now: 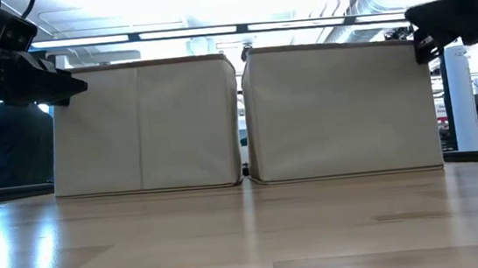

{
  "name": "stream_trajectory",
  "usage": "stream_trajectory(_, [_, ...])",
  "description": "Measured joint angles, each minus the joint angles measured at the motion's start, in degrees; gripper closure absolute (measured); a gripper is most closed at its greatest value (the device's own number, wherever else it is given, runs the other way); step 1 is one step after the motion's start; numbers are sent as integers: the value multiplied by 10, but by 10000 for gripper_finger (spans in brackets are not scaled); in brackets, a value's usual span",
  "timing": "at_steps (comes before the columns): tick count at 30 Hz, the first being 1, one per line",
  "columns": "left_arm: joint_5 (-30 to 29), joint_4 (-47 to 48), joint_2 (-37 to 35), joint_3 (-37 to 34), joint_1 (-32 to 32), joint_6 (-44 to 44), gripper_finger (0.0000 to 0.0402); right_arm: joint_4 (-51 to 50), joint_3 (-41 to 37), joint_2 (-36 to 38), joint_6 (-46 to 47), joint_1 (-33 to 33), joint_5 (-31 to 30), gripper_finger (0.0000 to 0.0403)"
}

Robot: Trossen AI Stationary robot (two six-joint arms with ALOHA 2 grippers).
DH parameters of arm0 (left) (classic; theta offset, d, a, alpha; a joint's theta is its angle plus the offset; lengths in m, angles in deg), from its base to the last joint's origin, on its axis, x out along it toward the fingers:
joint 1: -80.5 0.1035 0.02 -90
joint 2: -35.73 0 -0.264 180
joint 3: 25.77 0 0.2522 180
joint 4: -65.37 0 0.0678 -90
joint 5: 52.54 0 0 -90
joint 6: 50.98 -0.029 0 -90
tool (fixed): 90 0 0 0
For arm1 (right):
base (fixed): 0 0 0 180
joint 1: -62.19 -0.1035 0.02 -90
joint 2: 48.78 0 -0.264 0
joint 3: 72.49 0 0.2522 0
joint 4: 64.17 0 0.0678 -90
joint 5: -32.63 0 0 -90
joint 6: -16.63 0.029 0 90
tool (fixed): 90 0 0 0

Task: Sort clothes
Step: Return to Home Position

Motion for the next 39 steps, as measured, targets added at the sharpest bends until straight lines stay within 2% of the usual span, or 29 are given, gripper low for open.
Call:
stream_trajectory(5, [0,0,4,0,0,0,401,-37,1,-16,-1,0,-43,403])
stream_trajectory(15, [0,0,4,0,0,1,401,-39,1,-25,4,-1,-38,403])
stream_trajectory(20, [0,-16,-1,3,1,55,401,-39,1,-25,4,-1,-38,403])
stream_trajectory(24, [52,-43,-20,1,1,44,401,-40,1,-25,4,0,-37,403])
stream_trajectory(29, [72,13,-71,0,9,41,401,-40,1,-25,4,0,-37,402])
stream_trajectory(32, [106,18,-96,0,26,13,401,-40,1,-26,4,0,-37,402])
stream_trajectory(39, [109,19,-104,0,51,10,401,-40,1,-26,4,0,-36,402])
